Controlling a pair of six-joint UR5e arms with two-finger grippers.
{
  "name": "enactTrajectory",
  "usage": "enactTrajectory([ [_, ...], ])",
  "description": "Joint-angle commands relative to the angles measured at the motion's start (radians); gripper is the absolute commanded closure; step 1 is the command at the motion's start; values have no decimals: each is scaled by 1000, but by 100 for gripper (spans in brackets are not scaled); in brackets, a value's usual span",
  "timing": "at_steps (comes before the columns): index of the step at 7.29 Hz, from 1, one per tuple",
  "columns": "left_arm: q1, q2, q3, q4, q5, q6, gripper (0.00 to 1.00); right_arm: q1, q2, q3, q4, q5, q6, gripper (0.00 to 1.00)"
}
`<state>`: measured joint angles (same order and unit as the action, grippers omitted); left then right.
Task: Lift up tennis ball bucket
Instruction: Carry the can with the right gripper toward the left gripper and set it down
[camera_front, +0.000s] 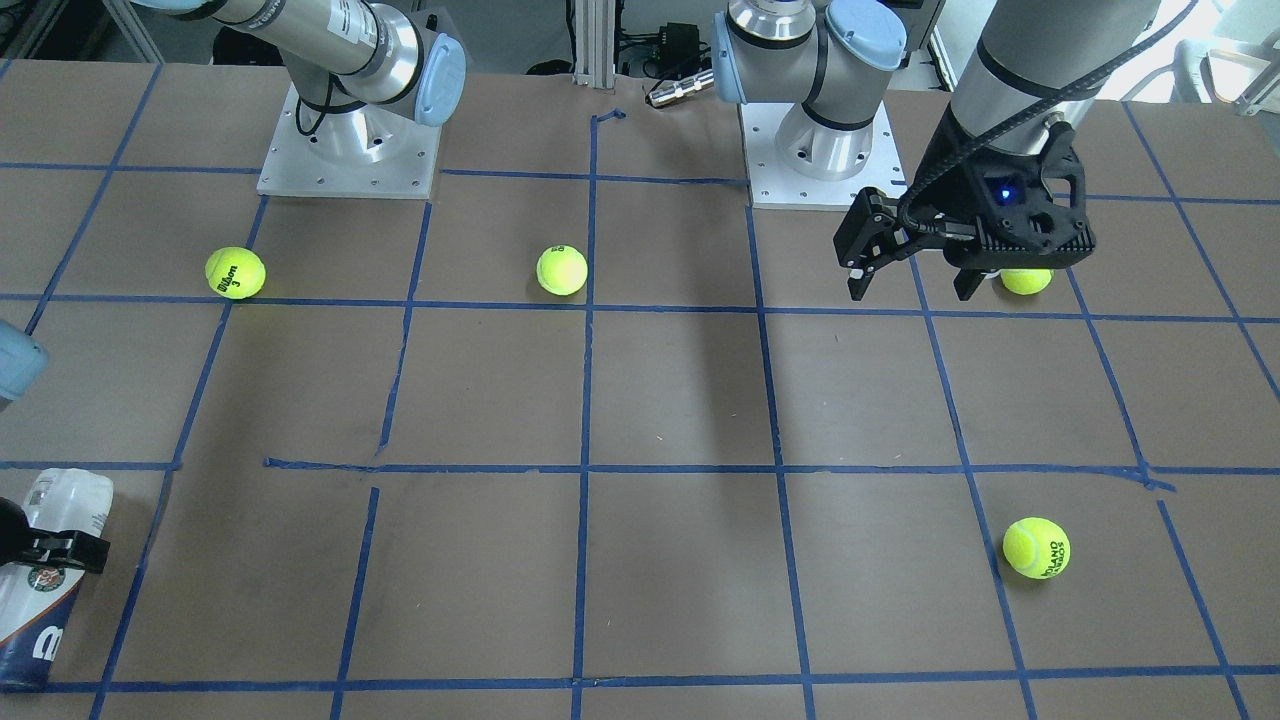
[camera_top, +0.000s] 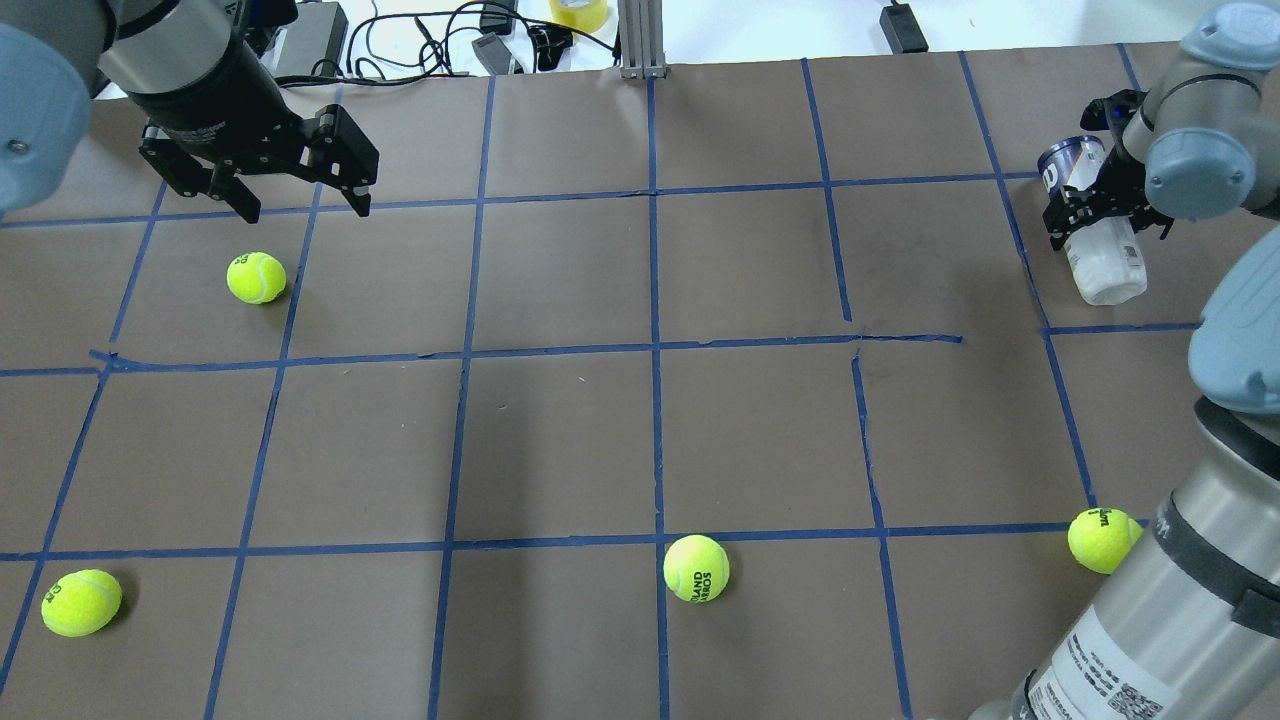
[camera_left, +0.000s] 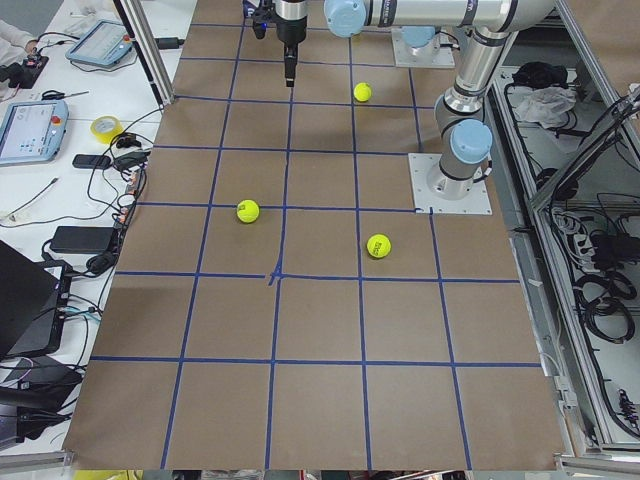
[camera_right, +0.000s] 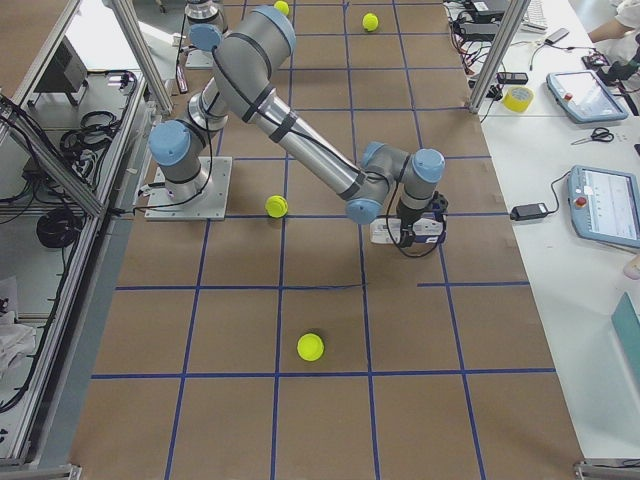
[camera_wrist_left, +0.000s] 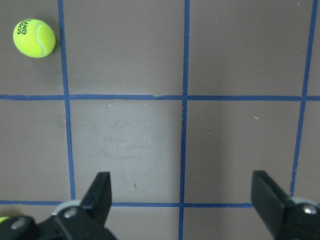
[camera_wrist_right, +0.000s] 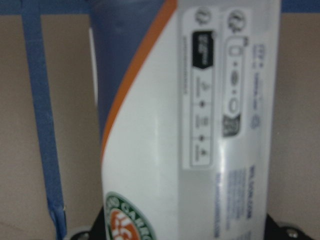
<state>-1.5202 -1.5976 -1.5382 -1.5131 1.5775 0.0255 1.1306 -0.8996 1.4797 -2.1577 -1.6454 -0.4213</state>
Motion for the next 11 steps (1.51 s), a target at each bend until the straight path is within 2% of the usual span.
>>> enactTrajectory([
  [1, 0, -1, 0, 1, -1, 1, 0, 0, -4, -13, 6, -2, -1, 27],
  [4, 0, -1, 1, 1, -1, 1, 0, 11, -39, -15, 22, -1, -1, 30],
  [5, 0, 1, 1, 1, 1, 1, 0, 38, -74, -13, 63, 13, -7, 30],
  [8, 77, -1, 3, -1, 2, -1, 0, 196, -131, -15, 108, 33, -7, 29],
  [9, 93, -13, 19, -2, 1, -5, 0, 266, -137, -16, 102, 65, -45, 29],
  [11, 112, -13, 10, 14, -1, -4, 0, 432, -137, -16, 95, 50, -117, 30],
])
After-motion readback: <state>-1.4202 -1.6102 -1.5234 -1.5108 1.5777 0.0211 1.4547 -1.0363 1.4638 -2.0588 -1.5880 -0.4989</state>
